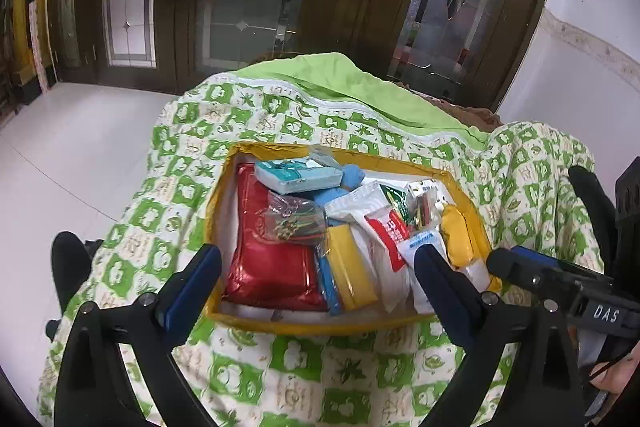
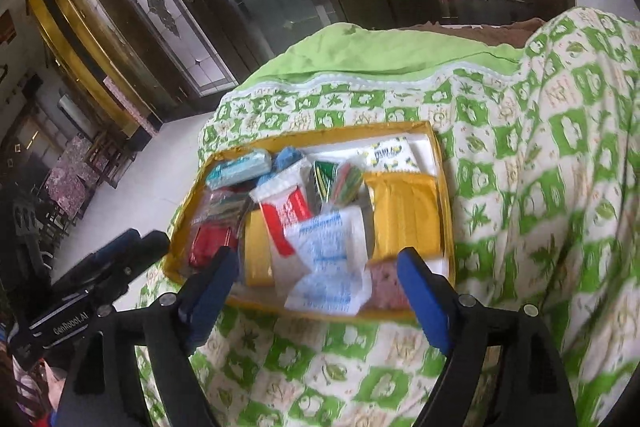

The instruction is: Organize soft objects

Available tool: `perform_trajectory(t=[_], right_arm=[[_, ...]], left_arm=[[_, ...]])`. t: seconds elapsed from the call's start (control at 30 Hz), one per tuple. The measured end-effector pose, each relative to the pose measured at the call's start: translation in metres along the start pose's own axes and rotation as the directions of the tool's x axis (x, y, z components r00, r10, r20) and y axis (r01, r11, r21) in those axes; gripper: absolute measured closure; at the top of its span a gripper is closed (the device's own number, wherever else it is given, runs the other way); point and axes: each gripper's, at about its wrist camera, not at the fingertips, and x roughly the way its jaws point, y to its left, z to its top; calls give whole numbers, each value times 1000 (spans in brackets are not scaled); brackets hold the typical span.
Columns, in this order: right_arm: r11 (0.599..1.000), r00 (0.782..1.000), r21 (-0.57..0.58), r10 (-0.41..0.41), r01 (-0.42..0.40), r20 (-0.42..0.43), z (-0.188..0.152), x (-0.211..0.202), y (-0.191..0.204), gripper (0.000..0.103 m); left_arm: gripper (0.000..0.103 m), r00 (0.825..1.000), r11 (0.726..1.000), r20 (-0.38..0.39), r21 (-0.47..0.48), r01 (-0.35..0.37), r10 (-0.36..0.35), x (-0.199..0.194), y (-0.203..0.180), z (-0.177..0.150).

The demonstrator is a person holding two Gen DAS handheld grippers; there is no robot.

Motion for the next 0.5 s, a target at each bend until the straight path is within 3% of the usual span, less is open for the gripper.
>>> perform_trajectory(t=[0.5], right_arm=[[997,999,-70,-43,45,33,-36,-32,19,8]], left_arm=[[0,992,994,80,57,-97,93,-49,-7,-22]])
